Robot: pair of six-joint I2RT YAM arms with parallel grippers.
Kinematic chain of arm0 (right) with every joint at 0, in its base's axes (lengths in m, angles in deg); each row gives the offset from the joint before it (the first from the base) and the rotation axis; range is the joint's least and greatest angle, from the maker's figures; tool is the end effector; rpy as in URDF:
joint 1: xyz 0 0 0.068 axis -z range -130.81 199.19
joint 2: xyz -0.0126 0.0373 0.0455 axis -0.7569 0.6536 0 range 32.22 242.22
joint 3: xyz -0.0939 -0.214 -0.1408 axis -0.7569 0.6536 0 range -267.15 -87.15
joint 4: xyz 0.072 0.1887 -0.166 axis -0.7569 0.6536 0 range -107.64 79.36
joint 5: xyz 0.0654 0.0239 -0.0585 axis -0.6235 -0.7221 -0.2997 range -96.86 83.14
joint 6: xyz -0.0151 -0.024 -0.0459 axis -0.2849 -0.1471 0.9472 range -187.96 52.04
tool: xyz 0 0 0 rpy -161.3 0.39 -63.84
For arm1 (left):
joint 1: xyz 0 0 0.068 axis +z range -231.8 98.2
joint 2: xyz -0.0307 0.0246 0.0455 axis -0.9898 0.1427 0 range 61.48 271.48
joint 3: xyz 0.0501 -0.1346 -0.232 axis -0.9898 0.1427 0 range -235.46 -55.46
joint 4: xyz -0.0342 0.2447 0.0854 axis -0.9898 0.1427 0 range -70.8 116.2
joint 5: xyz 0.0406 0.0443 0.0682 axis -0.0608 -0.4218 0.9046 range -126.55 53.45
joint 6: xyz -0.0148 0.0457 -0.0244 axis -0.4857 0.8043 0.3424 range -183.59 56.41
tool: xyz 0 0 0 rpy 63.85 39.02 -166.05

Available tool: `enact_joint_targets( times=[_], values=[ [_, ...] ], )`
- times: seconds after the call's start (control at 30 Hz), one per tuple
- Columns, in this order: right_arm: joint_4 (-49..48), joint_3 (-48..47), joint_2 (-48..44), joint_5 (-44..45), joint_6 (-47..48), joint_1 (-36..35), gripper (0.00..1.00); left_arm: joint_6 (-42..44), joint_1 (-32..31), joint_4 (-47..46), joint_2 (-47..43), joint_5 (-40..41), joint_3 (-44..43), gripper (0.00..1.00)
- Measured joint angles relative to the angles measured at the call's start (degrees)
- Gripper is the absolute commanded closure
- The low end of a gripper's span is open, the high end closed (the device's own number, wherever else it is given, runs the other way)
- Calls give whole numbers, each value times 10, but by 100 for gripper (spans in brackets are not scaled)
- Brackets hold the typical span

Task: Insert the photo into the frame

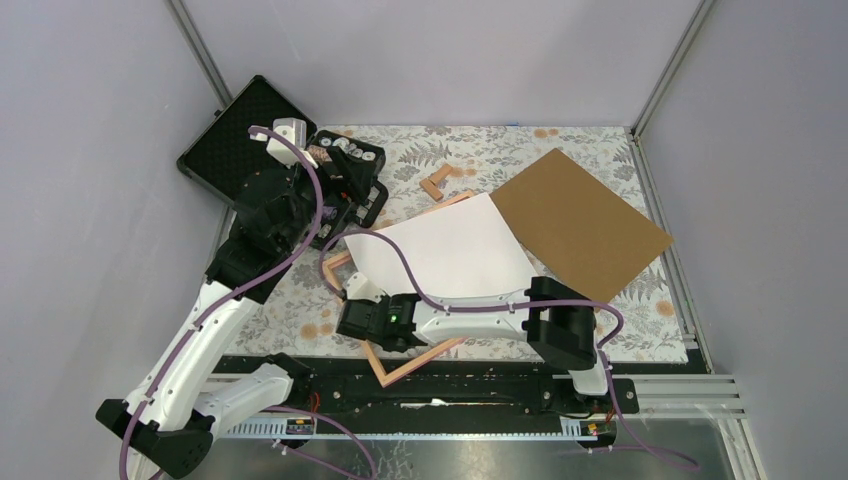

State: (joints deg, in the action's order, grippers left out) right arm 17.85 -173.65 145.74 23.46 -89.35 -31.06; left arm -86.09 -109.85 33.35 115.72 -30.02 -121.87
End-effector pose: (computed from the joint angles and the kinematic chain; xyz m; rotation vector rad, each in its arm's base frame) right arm 0.0887 0.4101 0.2048 -1.0571 2.2028 0.0450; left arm 0.1799 -0.0913 0.4344 -0.0107 1.6370 -0.5899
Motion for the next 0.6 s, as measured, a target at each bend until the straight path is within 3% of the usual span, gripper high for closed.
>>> enact_joint_targets(
  times=[0.6],
  values=[
    [-56,31,-16,-45,20,-20,100,0,0,0,4,-3,0,11]
  ],
)
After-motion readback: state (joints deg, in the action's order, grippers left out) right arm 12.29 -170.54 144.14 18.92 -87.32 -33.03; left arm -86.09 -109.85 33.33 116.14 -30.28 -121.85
